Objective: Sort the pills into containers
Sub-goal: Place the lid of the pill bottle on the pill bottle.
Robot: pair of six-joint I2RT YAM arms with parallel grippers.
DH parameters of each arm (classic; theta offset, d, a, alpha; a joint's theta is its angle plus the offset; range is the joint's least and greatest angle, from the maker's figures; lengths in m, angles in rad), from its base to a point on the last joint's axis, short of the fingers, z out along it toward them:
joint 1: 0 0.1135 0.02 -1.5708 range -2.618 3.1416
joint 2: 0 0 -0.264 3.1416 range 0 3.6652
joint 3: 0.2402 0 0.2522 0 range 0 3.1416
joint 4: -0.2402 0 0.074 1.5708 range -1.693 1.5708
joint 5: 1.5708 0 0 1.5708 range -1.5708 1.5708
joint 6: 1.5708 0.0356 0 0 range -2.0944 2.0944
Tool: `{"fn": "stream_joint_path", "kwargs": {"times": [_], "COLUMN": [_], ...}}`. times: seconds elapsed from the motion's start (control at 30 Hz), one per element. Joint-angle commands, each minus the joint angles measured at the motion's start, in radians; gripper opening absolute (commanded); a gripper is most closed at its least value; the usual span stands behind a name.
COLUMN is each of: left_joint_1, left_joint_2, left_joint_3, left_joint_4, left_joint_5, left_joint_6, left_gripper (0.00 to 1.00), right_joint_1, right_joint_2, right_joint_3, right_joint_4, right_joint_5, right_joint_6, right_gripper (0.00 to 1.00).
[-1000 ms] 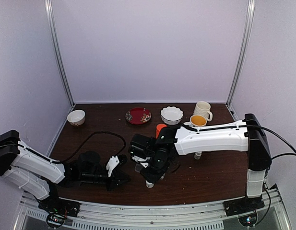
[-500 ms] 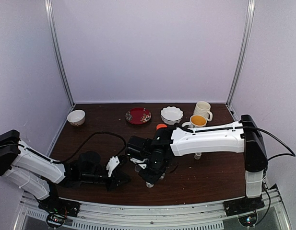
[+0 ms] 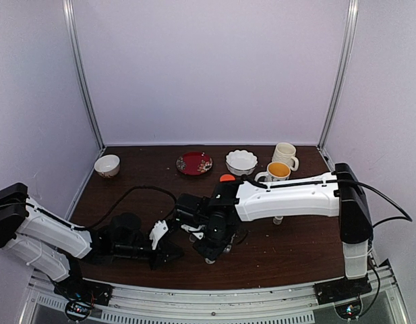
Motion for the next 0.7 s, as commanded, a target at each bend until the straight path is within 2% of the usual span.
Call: {"fn": "stream_joint_path", "kwargs": {"times": [0.0, 0.2, 0.37, 0.5, 0.67], "left_joint_1": [0.005, 0.005, 0.005, 0.004, 0.005], "left_joint_2": [0.011, 0.023, 0.022, 0.012, 0.027], "left_joint_3": [0.011, 0.023, 0.024, 0.017, 0.031], "left_joint_4": [0.051, 0.042, 0.041, 0.041, 0.032], "left_joint_5": [0.014, 0.021, 0.025, 0.020, 0.027], "left_joint_6": [0.013, 0.020, 0.021, 0.019, 0.019], "left_gripper": [0.15, 0.16, 0.16, 0.16, 0.16], "right_joint_1": [0.007, 0.006, 0.005, 0.003, -0.001], "right_joint_2": [0.030, 0.020, -0.003, -0.031, -0.044], "right_joint_3": [-0.002, -0.017, -0.020, -0.023, -0.025], "right_joint_4": [-0.040, -0.043, 0.012, 0.042, 0.045], "right_joint_5": [0.029, 0.060, 0.057, 0.072, 0.077], "right_joint_6": [-0.009, -0.001, 0.019, 0.033, 0.036], "right_gripper": [0.19, 0.22, 0.29, 0.41, 0.46]}}
